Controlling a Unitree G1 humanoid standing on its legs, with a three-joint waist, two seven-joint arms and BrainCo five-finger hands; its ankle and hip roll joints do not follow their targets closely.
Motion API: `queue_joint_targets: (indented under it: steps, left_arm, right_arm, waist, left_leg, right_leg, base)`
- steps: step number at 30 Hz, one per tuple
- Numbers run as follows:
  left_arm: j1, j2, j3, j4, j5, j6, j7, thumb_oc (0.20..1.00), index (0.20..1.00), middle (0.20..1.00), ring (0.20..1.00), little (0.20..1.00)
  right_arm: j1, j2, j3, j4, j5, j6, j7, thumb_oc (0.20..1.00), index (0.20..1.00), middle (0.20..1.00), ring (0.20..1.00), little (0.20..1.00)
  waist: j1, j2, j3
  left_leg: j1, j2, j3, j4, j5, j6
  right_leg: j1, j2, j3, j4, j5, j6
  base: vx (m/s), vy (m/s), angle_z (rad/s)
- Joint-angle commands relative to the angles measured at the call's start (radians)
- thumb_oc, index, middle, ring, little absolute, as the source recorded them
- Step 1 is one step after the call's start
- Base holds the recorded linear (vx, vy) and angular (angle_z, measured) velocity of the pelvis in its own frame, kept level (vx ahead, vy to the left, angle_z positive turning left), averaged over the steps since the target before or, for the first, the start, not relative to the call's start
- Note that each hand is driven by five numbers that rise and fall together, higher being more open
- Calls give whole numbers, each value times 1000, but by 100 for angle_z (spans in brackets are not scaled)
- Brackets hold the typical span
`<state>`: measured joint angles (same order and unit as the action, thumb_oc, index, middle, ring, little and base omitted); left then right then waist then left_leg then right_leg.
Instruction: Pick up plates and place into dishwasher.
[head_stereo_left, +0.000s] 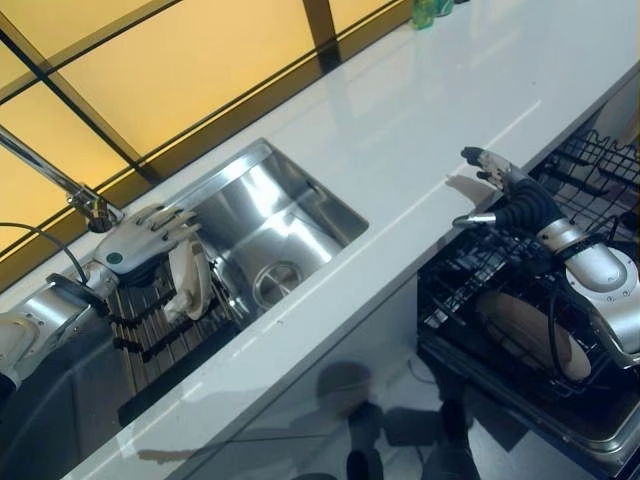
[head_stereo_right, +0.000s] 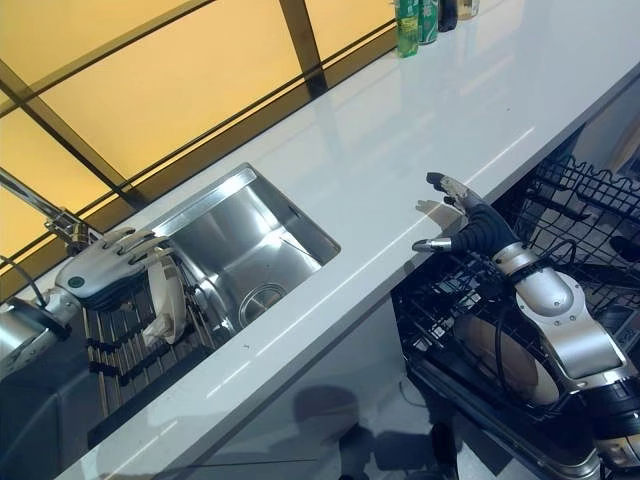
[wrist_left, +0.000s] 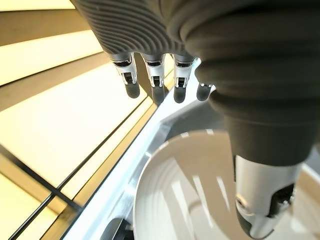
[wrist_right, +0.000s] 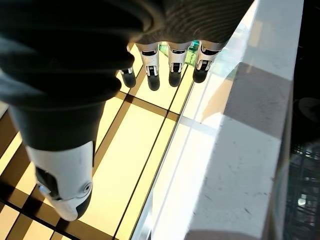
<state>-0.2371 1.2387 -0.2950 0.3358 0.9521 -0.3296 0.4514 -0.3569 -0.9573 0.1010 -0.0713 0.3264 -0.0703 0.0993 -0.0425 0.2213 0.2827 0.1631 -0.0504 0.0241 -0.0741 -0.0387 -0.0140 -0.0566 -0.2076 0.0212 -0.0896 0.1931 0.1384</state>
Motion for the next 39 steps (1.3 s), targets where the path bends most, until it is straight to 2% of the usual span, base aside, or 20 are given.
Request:
queue_joint_targets:
  steps: [1, 8, 15, 21, 24, 28, 32, 38, 39]
  left_arm:
    - [-17, 41, -27, 71, 27, 55, 52, 1000, 1000, 1000, 1000, 1000]
    - [-77, -3, -81, 117, 17, 99, 109, 1000, 1000, 1000, 1000, 1000]
    - [-154, -33, -117, 147, -5, 192, 184, 1000, 1000, 1000, 1000, 1000]
    - [-204, -44, -128, 180, -11, 277, 238, 1000, 1000, 1000, 1000, 1000]
    - [-247, -46, -145, 189, -1, 311, 223, 1000, 1000, 1000, 1000, 1000]
    - [-288, -69, -174, 230, 28, 317, 185, 1000, 1000, 1000, 1000, 1000]
    - [-259, -83, -169, 296, 16, 342, 115, 1000, 1000, 1000, 1000, 1000]
    - [-161, -100, -131, 388, 10, 313, 111, 1000, 1000, 1000, 1000, 1000]
    - [-152, -103, -124, 395, 8, 312, 125, 922, 922, 922, 922, 922]
  right_arm:
    - [-78, -66, 30, -35, 23, -21, -17, 1000, 1000, 1000, 1000, 1000]
    - [-129, -83, 52, -13, 3, -18, -19, 1000, 1000, 1000, 1000, 1000]
    - [-204, -92, 81, -2, -8, -17, -24, 1000, 1000, 1000, 1000, 1000]
    - [-208, -67, 78, -7, -33, -15, -32, 1000, 1000, 1000, 1000, 1000]
    - [-221, -70, 76, -11, -33, -14, -34, 1000, 1000, 1000, 1000, 1000]
    - [-245, -60, 78, -16, -50, 5, -25, 1000, 1000, 1000, 1000, 1000]
    - [-235, -64, 62, -27, -55, 4, -19, 1000, 1000, 1000, 1000, 1000]
    - [-230, -74, 59, -27, -41, 4, -21, 1000, 1000, 1000, 1000, 1000]
    - [-230, -73, 60, -26, -37, 0, -19, 1000, 1000, 1000, 1000, 1000]
  waist:
    - [-1, -14, -39]
    - [-14, -15, 8]
    - [-19, -28, 74]
    - [-18, -48, 105]
    - [-21, -52, 116]
    - [-23, -50, 121]
    - [-26, -47, 125]
    - [-15, -44, 124]
    - [-15, -44, 125]
  left_leg:
    - [-138, -8, -37, 79, -3, -30]
    - [-170, -8, -29, 98, -9, -36]
    - [-251, -5, -23, 148, -3, -38]
    - [-301, -3, -18, 183, -3, -33]
    - [-319, 0, -15, 188, 0, -34]
    - [-336, 0, -13, 191, 6, -34]
    - [-337, -2, -14, 186, 10, -35]
    - [-333, -1, -20, 177, 15, -36]
    - [-333, -1, -21, 177, 17, -36]
  right_leg:
    - [-58, -108, 4, 198, -152, 69]
    - [-97, -109, 21, 206, -151, 67]
    - [-189, -106, 50, 237, -130, 62]
    - [-233, -107, 55, 251, -114, 61]
    - [-256, -110, 54, 256, -105, 58]
    - [-281, -108, 59, 265, -100, 57]
    - [-281, -109, 60, 258, -93, 56]
    - [-274, -112, 52, 251, -91, 58]
    - [-272, -111, 50, 251, -93, 58]
  base:
    - [4, 48, -1]
    - [-25, 75, -3]
    - [-67, 59, -5]
    - [-16, 15, -9]
    - [-25, 26, -1]
    - [-20, 41, 0]
    - [-2, 8, 0]
    - [-1, 1, -1]
    - [0, 0, 0]
